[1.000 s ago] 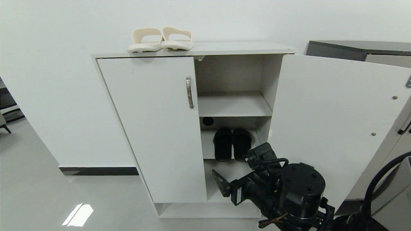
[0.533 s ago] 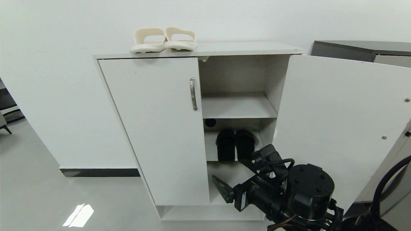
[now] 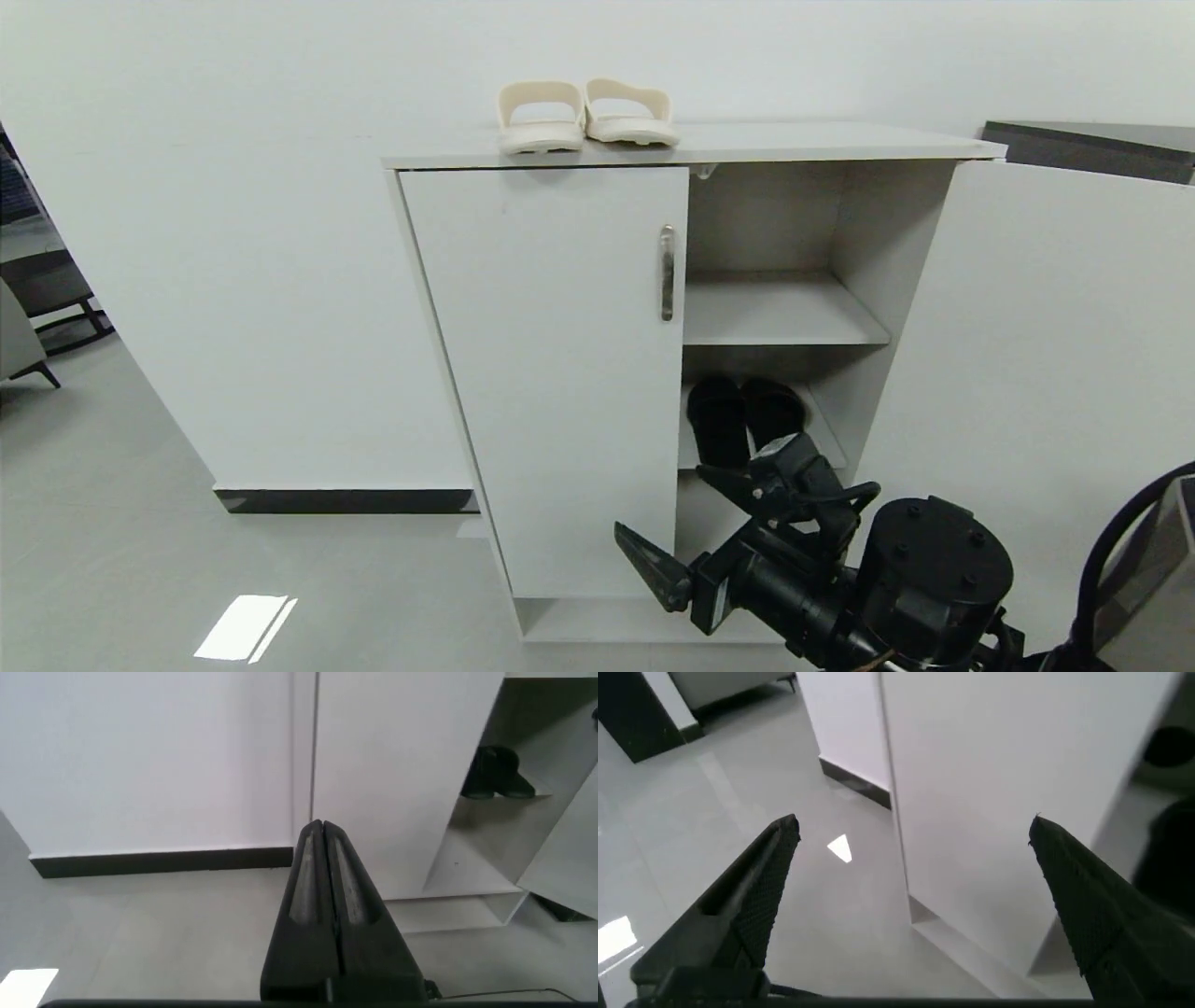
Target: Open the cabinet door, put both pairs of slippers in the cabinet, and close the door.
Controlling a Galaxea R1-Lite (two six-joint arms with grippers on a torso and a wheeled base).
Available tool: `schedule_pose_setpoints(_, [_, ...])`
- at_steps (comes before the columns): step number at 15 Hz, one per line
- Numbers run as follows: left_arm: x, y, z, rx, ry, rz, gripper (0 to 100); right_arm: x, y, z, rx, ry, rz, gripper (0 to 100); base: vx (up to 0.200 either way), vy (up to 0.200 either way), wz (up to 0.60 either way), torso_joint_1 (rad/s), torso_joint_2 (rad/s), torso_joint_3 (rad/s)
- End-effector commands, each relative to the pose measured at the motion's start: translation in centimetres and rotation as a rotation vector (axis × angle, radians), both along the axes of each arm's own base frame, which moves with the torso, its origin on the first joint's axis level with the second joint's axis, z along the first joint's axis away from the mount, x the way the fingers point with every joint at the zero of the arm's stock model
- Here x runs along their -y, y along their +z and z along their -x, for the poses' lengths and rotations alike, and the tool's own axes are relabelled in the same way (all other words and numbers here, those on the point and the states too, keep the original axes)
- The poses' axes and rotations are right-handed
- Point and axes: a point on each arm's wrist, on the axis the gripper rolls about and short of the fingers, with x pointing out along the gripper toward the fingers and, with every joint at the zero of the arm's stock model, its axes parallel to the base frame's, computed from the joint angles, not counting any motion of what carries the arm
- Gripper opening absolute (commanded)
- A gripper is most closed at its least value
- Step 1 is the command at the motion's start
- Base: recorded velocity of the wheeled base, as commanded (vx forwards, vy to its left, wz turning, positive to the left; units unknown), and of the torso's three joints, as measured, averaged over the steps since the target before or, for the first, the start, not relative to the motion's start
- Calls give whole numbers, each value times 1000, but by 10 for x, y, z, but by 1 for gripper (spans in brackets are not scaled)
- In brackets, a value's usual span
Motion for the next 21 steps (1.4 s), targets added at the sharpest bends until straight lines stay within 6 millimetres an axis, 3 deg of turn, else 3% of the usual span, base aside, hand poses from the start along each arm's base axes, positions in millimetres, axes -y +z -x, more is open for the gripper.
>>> schedule_pose_setpoints(1, [0,0,0,-2,1,0,0,-2,-12,-1,-11,2,27,100,0,200,0,2,-2,7])
schedule_pose_setpoints(6, [0,0,0,-2,1,2,0,0,-13,1,-10,14,31,100,0,200,0,0,0,1])
schedule_pose_setpoints(14, [0,0,0,-2,1,6,0,1,-18,1,-26,32,43,100,0,0,0,5,-20,-14])
schedule_pose_setpoints(21, [0,0,0,-2,1,5,0,9,-17,-9,-22,-11,42,100,0,0,0,124,-387,-274])
